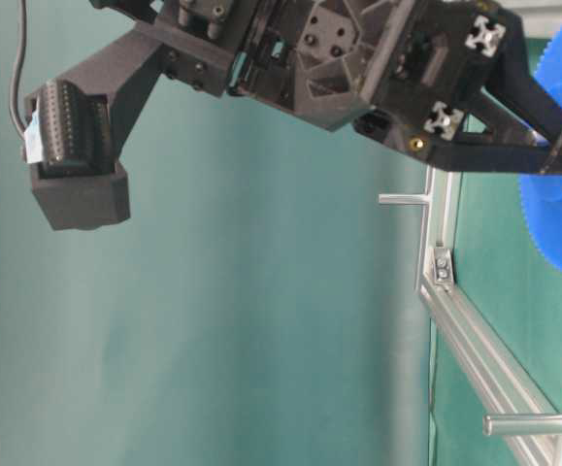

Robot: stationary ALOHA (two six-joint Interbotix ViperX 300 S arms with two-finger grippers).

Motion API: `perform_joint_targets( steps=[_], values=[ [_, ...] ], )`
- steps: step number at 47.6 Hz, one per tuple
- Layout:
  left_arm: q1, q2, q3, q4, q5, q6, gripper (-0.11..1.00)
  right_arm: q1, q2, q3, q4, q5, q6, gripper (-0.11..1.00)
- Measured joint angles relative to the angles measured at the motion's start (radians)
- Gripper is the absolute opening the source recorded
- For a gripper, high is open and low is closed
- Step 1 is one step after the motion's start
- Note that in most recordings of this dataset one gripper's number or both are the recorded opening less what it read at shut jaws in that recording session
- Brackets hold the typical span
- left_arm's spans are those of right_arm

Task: Find the location of the shaft and insert the gear.
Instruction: 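Push the blue gear onto the shaft with the right gripper, then open the right gripper and pull it back right off the gear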

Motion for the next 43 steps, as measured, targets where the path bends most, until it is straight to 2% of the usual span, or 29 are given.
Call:
perform_joint_targets(
  steps=[21,28,43],
  values=[
    [0.000,0.000,0.000,0.000,0.002,0.000,0.01,0.000,0.000,0.000,0.000,0.000,0.000,0.70],
    [0.000,0.002,0.000,-0.002,0.002,0.000,0.01,0.003,0.000,0.000,0.000,0.002,0.005,0.88],
    [0.000,0.000,0.000,-0.002,0.002,0.000,0.01,0.006,-0.020,-0.008,-0.012,0.003,0.002,0.86]
  ],
)
